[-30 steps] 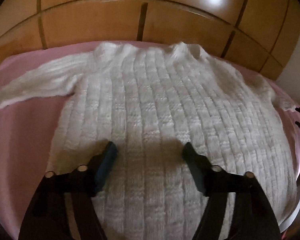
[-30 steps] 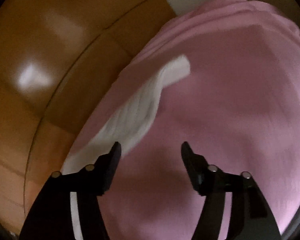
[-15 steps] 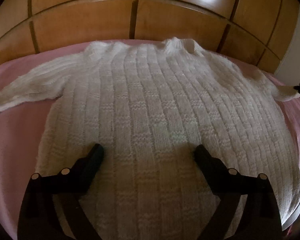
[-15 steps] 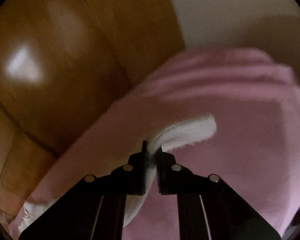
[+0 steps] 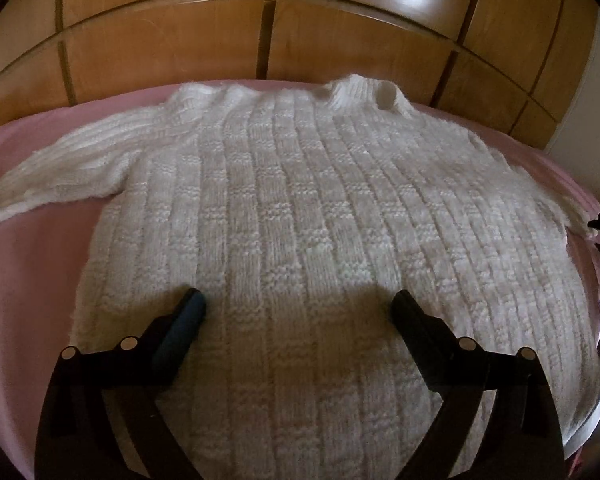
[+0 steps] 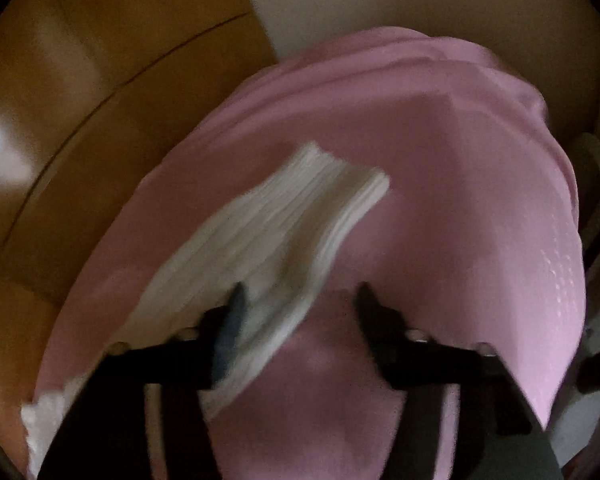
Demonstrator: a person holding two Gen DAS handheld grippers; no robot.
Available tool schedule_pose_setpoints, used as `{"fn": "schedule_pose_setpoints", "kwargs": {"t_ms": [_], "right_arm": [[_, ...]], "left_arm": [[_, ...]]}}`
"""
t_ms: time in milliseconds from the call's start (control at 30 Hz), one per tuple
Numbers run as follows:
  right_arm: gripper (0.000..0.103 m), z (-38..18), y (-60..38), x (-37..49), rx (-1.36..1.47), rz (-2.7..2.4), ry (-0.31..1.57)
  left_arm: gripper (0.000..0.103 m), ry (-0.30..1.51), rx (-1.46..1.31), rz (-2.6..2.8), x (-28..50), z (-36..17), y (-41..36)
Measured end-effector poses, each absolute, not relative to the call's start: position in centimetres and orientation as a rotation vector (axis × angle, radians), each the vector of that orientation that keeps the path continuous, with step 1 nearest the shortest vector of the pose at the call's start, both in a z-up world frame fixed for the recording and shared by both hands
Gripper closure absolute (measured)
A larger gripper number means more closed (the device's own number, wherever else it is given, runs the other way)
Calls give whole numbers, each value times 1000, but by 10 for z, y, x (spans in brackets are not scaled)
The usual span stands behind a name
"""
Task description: Fold small clothes
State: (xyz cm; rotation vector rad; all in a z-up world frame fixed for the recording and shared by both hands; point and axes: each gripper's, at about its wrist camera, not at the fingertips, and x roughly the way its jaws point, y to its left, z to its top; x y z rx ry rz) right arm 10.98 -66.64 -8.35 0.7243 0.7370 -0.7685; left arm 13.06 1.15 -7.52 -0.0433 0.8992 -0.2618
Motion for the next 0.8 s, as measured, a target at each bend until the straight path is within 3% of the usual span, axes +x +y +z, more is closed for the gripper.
{"fn": "schedule_pose_setpoints", "kwargs": {"t_ms": [200,433,633,800], "right_arm": [[27,-45,-603,101,602,-589,732],[19,-23,-452,139,452,-167,786],[15,-43,-312,174,336,116,865],[11,-77,-250,181,282,178,947]], "left_arm": [[10,899,-98,-251,122,-64,25],[11,856,-194,-110,105,-47,85],[16,884,-411,76,96,-56,181],[16,815,-501,256,100,-50,259]]}}
